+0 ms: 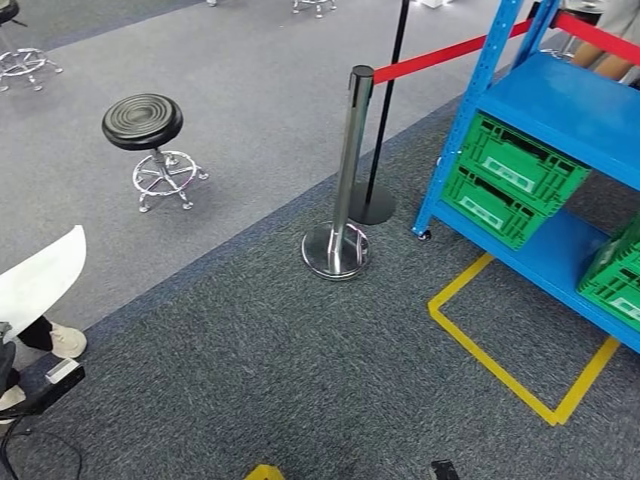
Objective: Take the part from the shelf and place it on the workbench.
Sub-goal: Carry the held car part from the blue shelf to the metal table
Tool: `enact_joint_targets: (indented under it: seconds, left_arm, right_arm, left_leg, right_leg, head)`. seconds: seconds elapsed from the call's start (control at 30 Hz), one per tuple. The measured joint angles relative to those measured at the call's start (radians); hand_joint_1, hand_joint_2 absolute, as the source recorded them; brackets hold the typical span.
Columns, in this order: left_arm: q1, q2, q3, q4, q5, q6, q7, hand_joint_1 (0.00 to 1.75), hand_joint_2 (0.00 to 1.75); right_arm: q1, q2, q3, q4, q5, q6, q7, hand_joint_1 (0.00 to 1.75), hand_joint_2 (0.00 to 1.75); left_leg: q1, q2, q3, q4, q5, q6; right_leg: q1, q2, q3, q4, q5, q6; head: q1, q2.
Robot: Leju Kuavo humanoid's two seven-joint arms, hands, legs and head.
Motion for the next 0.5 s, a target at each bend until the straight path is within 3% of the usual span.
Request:
enact_joint_targets:
  seconds: [0.03, 0.07, 0.1, 0.17, 0.23, 0.27, 0.33, 0.4, 0.47, 0.5]
  left_arm:
    - [-0.001, -0.001, -0.002, 0.0, 0.001, -0.002, -0.001, 1.75, 1.75]
    - [-0.001, -0.001, -0.004, 0.001, 0.001, -0.003, -0.002, 1.75, 1.75]
    - [-0.001, -0.002, -0.005, 0.001, 0.001, -0.004, -0.002, 1.75, 1.75]
    - [-0.001, -0.002, -0.008, 0.001, 0.001, -0.005, -0.002, 1.75, 1.75]
    - [-0.002, -0.004, -0.011, 0.002, 0.001, -0.005, -0.002, 1.75, 1.75]
    - [-0.002, -0.005, -0.012, 0.002, 0.001, -0.005, -0.002, 1.75, 1.75]
    - [0.002, -0.005, -0.016, 0.002, 0.001, -0.004, -0.002, 1.75, 1.75]
    - [0.005, -0.004, -0.019, 0.002, 0.001, -0.004, -0.002, 1.75, 1.75]
    - [0.003, -0.003, -0.023, 0.002, 0.001, -0.004, -0.002, 1.75, 1.75]
    - [0.002, -0.003, -0.025, 0.003, 0.001, -0.004, -0.002, 1.75, 1.75]
  right_arm:
    - [0.002, 0.0, 0.0, 0.0, 0.0, 0.0, 0.0, 0.0, 1.75]
    - [0.003, 0.0, 0.0, 0.0, 0.0, 0.0, 0.0, 0.0, 1.75]
    - [0.004, 0.0, 0.0, 0.0, 0.0, 0.0, 0.0, 0.0, 1.75]
    - [0.002, -0.001, 0.0, 0.0, 0.0, 0.0, 0.0, 0.0, 1.75]
    - [-0.002, -0.004, 0.0, 0.0, 0.0, 0.0, 0.0, 0.0, 1.75]
    - [-0.003, -0.005, 0.0, -0.001, 0.0, 0.0, 0.0, 0.0, 1.75]
    - [-0.006, -0.006, 0.0, -0.001, -0.001, 0.0, 0.0, 0.0, 1.75]
    - [-0.006, -0.004, 0.0, -0.001, -0.001, 0.0, 0.0, 0.0, 1.75]
    - [-0.002, -0.004, 0.0, -0.001, -0.002, -0.001, 0.0, 0.0, 1.75]
    - [0.0, -0.004, 0.0, -0.001, -0.002, -0.001, 0.0, 0.0, 1.75]
  left_leg:
    - [-0.002, -0.014, -0.003, 0.0, 0.002, 0.002]
    - [-0.003, -0.03, -0.006, 0.0, 0.005, 0.003]
    - [-0.005, -0.045, -0.007, 0.0, 0.008, 0.003]
    - [-0.004, -0.073, -0.007, 0.0, 0.013, 0.0]
    - [0.0, -0.098, -0.011, -0.001, 0.018, -0.009]
    - [0.004, -0.11, -0.014, -0.003, 0.021, -0.018]
    - [0.009, -0.128, -0.021, -0.009, 0.03, -0.035]
    - [0.008, -0.092, -0.036, 0.016, 0.013, -0.042]
    - [0.006, -0.027, -0.08, 0.114, -0.054, -0.049]
    - [0.008, -0.009, -0.109, 0.179, -0.09, -0.056]
  right_leg:
    - [0.0, 0.006, -0.024, 0.048, -0.014, -0.002]
    - [0.001, 0.01, -0.03, 0.059, -0.008, -0.006]
    - [0.002, 0.014, -0.015, 0.028, 0.017, -0.012]
    - [0.007, 0.052, 0.056, -0.114, 0.087, -0.03]
    - [0.014, 0.088, 0.11, -0.224, 0.118, -0.044]
    - [0.017, 0.094, 0.118, -0.245, 0.118, -0.048]
    - [0.018, 0.07, 0.124, -0.259, 0.126, -0.053]
    - [0.013, 0.045, 0.135, -0.282, 0.147, -0.058]
    - [0.01, 0.016, 0.139, -0.295, 0.161, -0.056]
    - [0.009, 0.0, 0.136, -0.296, 0.164, -0.055]
  head:
    - [0.0, 0.0]
    - [0.0, 0.0]
    - [0.0, 0.0]
    - [-0.001, 0.0]
    - [-0.001, 0.0]
    - [-0.001, 0.0]
    - [0.0, 0.0]
    - [-0.002, 0.0]
    - [-0.006, 0.0]
    - [-0.007, 0.0]
